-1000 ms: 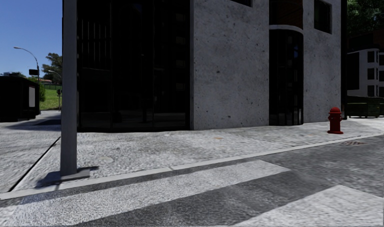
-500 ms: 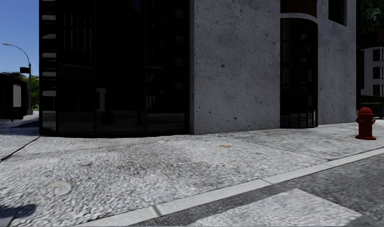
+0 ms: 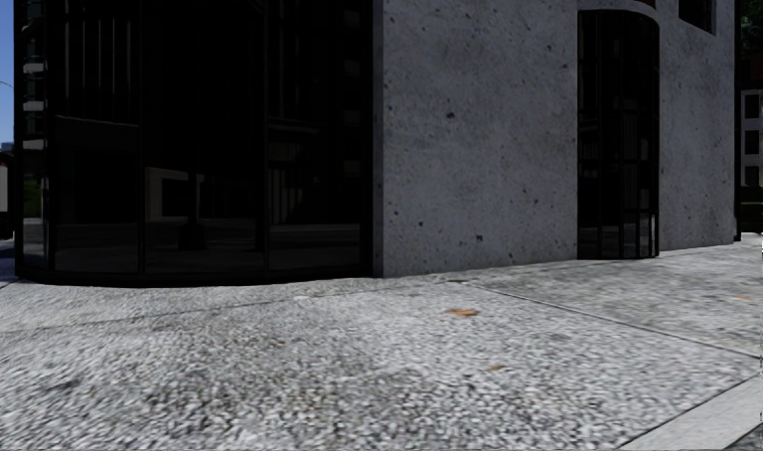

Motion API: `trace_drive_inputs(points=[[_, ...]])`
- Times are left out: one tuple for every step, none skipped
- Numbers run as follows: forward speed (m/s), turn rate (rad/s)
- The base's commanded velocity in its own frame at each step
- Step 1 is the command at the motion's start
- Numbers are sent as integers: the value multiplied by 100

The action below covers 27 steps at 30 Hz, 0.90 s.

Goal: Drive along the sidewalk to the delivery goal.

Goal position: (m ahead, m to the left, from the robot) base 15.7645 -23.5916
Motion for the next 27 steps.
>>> trace_drive_inputs(points=[[117,-22],[117,-22],[117,-22],[119,-24],[119,-27],[120,-31],[120,-31],[120,-36],[120,-37],[120,-38],[121,-39],[121,-39],[121,-39],[121,-39],[123,-39],[124,-39],[125,-39],[126,-44],[126,-44],[128,-49],[130,-51],[131,-51],[132,-51],[132,-51],[132,-51],[132,-51],[132,-54]])
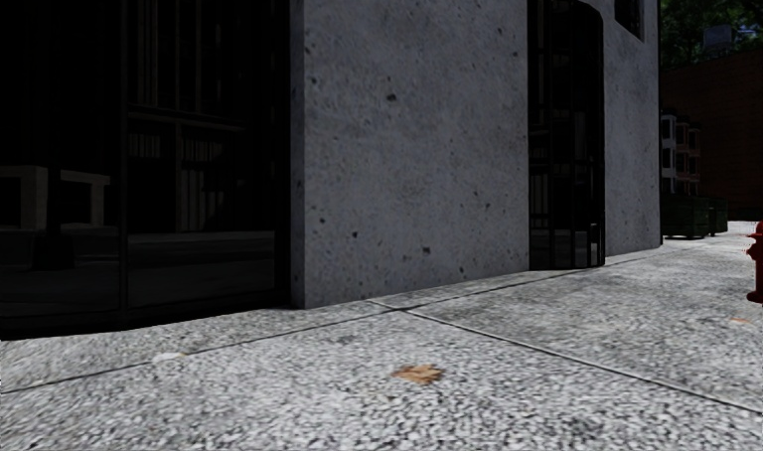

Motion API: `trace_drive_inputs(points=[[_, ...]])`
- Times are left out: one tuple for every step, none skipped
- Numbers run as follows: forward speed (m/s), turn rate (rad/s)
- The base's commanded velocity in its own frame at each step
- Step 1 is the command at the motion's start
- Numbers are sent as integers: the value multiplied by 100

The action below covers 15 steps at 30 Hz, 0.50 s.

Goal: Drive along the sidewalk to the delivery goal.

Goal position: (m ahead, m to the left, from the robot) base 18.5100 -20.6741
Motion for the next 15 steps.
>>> trace_drive_inputs(points=[[132,-56],[132,-56],[132,-56],[132,-57],[132,-57],[132,-57],[132,-57],[132,-57],[132,-57],[133,-57],[133,-57],[133,-57],[133,-57],[133,-57],[133,-57]])
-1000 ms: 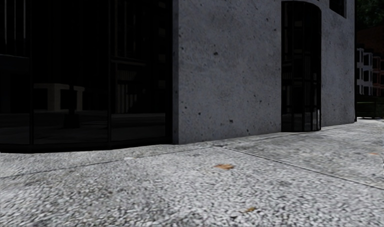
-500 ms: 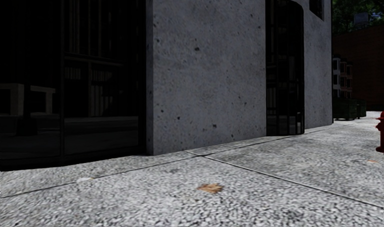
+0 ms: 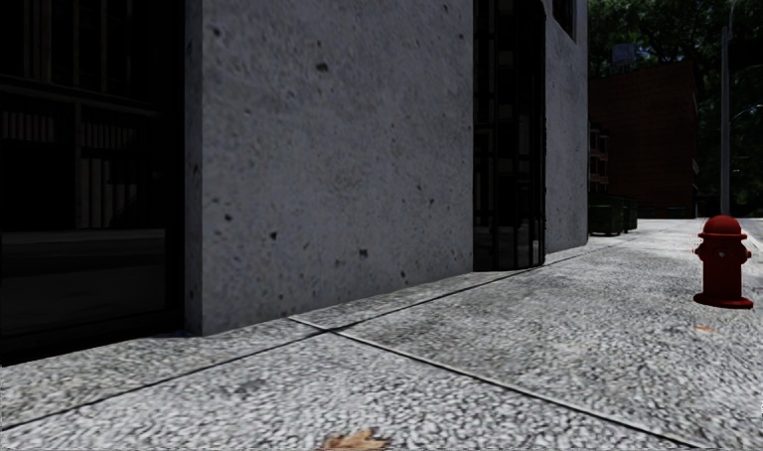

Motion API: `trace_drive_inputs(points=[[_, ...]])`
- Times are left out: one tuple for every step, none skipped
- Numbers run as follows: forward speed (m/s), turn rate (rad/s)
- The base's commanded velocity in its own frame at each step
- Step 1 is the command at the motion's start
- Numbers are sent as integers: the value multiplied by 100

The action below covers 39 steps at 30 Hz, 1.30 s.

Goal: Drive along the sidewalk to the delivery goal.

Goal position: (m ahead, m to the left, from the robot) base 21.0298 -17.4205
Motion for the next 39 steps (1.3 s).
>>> trace_drive_inputs(points=[[133,-57],[133,-57],[133,-55],[133,-54],[134,-51],[134,-50],[134,-50],[136,-49],[149,-49],[158,-49],[158,-49],[173,-49],[188,-49],[194,-49],[195,-49],[195,-49],[196,-49],[196,-49],[196,-49],[196,-49],[196,-49],[196,-49],[196,-49],[196,-49],[196,-49],[196,-49],[196,-49],[196,-49],[196,-49],[196,-49],[196,-49],[196,-49],[196,-49],[196,-49],[196,-49],[196,-49],[196,-49],[196,-49],[196,-49]])
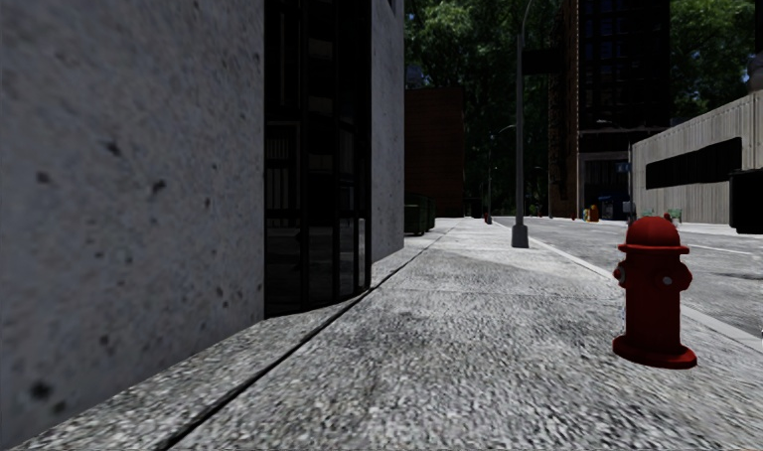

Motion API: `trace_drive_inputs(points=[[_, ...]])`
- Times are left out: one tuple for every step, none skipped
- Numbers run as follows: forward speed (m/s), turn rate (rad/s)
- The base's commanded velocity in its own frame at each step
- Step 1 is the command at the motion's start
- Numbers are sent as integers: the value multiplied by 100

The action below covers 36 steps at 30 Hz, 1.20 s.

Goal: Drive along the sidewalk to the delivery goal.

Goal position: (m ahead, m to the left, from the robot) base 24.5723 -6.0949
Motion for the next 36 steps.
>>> trace_drive_inputs(points=[[196,-49],[196,-49],[196,-49],[196,-49],[196,-49],[196,-49],[196,-49],[196,-49],[196,-49],[196,-49],[196,-49],[196,-49],[196,-47],[196,-47],[196,-28],[196,0],[196,0],[196,0],[196,0],[196,0],[196,0],[196,0],[196,0],[196,0],[196,0],[196,0],[196,0],[196,0],[196,0],[196,0],[196,0],[196,0],[196,0],[196,0],[196,0],[196,0]])
